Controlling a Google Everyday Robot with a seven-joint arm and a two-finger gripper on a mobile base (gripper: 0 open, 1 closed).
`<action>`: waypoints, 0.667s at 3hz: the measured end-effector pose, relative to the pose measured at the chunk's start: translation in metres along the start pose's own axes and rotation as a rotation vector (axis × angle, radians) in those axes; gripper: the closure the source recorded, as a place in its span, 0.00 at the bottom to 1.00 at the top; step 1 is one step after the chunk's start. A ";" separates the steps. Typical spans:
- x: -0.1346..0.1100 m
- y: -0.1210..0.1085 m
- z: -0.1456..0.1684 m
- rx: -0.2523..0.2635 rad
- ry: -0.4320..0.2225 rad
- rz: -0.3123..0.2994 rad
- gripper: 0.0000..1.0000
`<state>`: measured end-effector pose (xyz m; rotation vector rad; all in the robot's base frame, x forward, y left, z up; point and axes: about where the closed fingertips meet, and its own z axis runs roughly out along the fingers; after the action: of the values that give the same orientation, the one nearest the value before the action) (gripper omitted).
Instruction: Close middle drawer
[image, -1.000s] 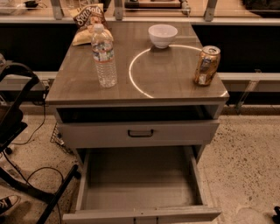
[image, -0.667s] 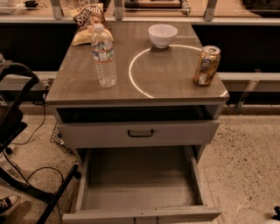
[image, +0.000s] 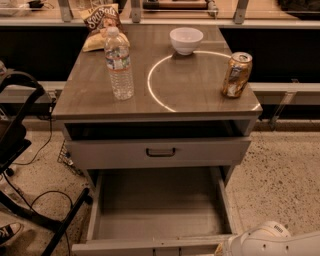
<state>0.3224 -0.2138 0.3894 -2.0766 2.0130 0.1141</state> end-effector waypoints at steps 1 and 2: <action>-0.005 -0.011 0.018 0.003 -0.023 -0.010 1.00; -0.019 -0.045 0.039 0.050 -0.068 -0.037 1.00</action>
Offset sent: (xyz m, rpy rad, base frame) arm 0.0764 0.0440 -0.0501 0.0936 -0.0928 0.0508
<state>0.3710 -0.1853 0.3618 -2.0503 1.9170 0.1246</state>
